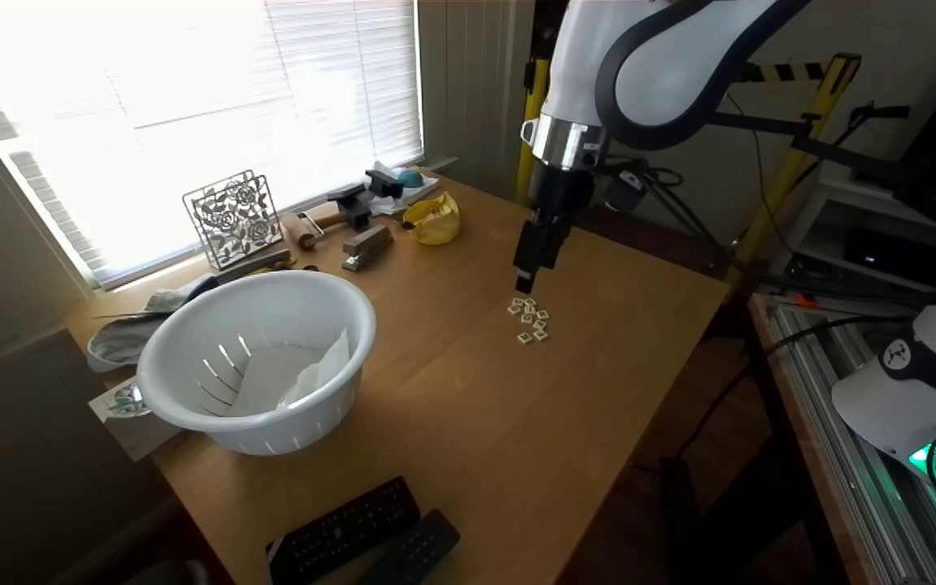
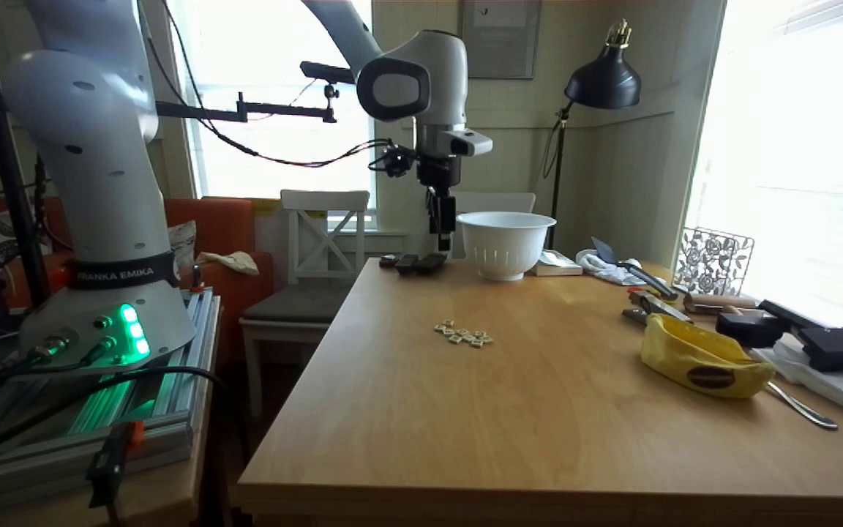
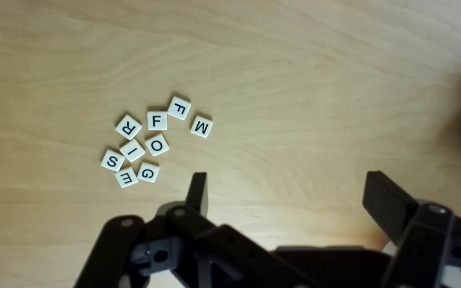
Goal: Move some of the letter tiles to the left
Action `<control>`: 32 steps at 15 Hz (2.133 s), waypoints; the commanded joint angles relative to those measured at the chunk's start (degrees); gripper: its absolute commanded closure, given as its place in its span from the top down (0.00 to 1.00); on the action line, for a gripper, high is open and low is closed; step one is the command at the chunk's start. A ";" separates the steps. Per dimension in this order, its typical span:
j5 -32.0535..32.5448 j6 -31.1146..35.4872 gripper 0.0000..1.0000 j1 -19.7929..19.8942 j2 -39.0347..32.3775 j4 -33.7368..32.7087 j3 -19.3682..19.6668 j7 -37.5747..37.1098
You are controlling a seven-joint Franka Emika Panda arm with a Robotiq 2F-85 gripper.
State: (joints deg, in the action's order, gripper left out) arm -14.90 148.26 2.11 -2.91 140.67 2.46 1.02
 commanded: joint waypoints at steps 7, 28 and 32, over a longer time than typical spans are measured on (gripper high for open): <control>1.12 6.12 1.00 -0.16 -10.55 -6.58 -1.18 -1.65; 6.26 4.50 0.00 0.75 -22.69 -14.83 4.02 -9.00; 7.10 3.86 0.00 1.26 -23.07 -14.95 5.26 -9.00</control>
State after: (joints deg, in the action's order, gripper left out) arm -10.11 153.54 2.82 -26.12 125.68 7.13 -6.95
